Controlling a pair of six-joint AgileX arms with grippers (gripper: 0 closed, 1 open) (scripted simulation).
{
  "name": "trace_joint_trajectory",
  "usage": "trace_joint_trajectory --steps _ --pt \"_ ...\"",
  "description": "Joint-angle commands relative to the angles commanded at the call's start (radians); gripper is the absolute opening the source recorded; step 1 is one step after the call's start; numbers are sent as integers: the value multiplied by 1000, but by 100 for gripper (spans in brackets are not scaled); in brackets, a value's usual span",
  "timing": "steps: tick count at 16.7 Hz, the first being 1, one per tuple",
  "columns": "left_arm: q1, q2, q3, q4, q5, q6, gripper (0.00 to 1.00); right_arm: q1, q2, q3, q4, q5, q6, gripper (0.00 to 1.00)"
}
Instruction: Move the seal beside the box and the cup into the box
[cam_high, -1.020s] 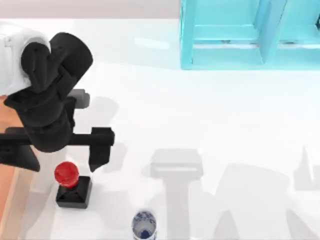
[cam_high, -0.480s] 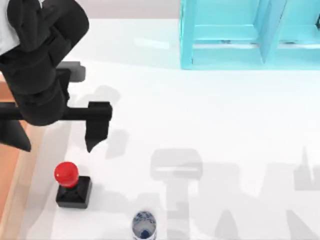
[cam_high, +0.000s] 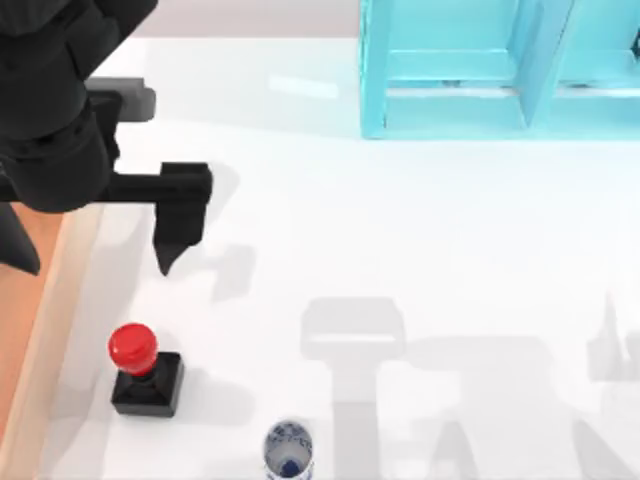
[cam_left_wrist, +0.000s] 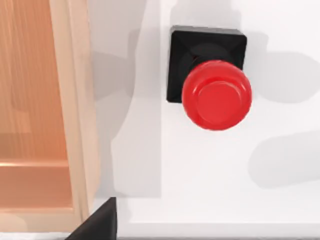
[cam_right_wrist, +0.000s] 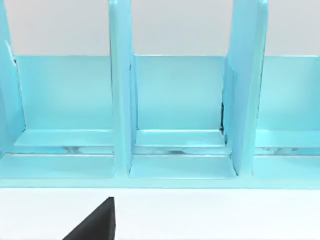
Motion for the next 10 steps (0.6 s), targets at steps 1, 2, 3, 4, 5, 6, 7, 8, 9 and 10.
trace_joint_trajectory --steps 1,2,3,4,5,6,7,8,9,10 --pt "2 2 -3 3 0 0 100 0 0 0 0 0 0 100" --pt "0 4 -3 4 0 -2 100 0 0 0 0 0 0 100" --pt "-13 9 -7 11 0 -15 100 0 0 0 0 0 0 100" --pt "-37 18 -14 24 0 -39 100 0 0 0 0 0 0 100" --pt "-71 29 -25 43 1 -73 100 0 0 0 0 0 0 100" --pt "-114 41 -38 67 1 -116 100 0 0 0 0 0 0 100" --pt "-166 53 -55 96 2 -168 100 0 0 0 0 0 0 100" --pt "-224 65 -74 128 2 -226 100 0 0 0 0 0 0 100" --pt "-285 78 -95 163 3 -288 100 0 0 0 0 0 0 100" --pt "-347 90 -116 198 4 -350 100 0 0 0 0 0 0 100"
